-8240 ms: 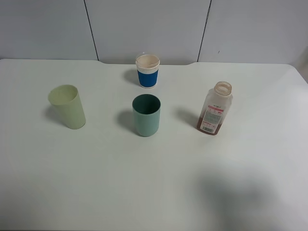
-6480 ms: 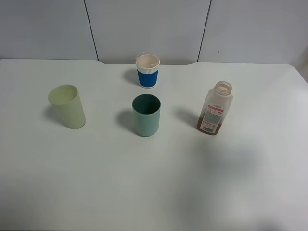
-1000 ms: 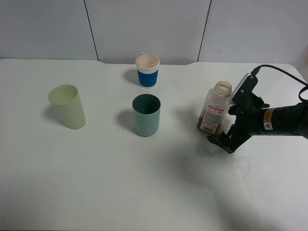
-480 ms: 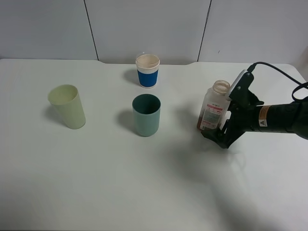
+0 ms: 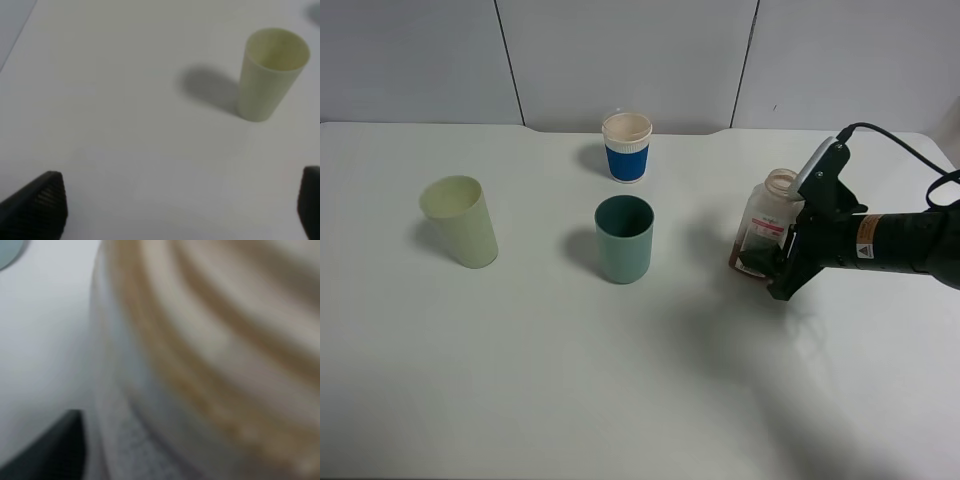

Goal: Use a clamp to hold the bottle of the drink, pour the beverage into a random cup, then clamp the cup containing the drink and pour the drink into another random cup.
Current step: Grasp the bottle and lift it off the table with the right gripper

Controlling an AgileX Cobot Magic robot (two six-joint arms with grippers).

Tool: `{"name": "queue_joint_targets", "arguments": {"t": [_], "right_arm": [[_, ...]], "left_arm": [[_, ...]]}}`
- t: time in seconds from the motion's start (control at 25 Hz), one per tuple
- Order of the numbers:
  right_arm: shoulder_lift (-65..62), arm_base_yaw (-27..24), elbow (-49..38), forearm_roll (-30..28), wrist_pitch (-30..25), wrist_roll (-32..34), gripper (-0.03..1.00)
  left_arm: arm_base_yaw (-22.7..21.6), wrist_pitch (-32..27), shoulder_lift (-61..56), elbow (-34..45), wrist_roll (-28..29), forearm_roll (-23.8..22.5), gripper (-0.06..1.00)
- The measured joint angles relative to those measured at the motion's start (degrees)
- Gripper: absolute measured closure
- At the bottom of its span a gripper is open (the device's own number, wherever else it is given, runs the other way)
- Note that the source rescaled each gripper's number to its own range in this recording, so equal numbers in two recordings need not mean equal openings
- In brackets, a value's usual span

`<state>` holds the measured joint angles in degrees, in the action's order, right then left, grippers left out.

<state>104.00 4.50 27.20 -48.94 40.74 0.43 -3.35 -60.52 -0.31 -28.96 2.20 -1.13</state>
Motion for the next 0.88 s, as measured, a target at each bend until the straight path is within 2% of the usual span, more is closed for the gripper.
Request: {"name": "queue_joint_targets", "arguments": {"t": [0.16, 0.52, 0.72, 0.88], "right_arm": [[0.00, 0.11, 0.00, 1.48, -0.16, 1.46, 0.95], [-0.06, 0.84, 0.00, 3.63, -1.14, 2.30, 0.95], [-0.75, 5.53, 0.00, 14.64, -4.05, 2.36, 0.95], [-0.92, 8.79, 0.77, 19.43, -6.37, 2.36, 0.95]], "left_arm": [[0.00, 0.00, 0.00, 0.00, 0.00, 0.00, 0.18], [0.00, 0.00, 0.00, 0.00, -0.06, 0.00, 0.18], [0.00, 0.00, 0.00, 0.00, 0.00, 0.00, 0.18], [0.00, 0.00, 0.00, 0.00, 0.00, 0.00, 0.18]]}}
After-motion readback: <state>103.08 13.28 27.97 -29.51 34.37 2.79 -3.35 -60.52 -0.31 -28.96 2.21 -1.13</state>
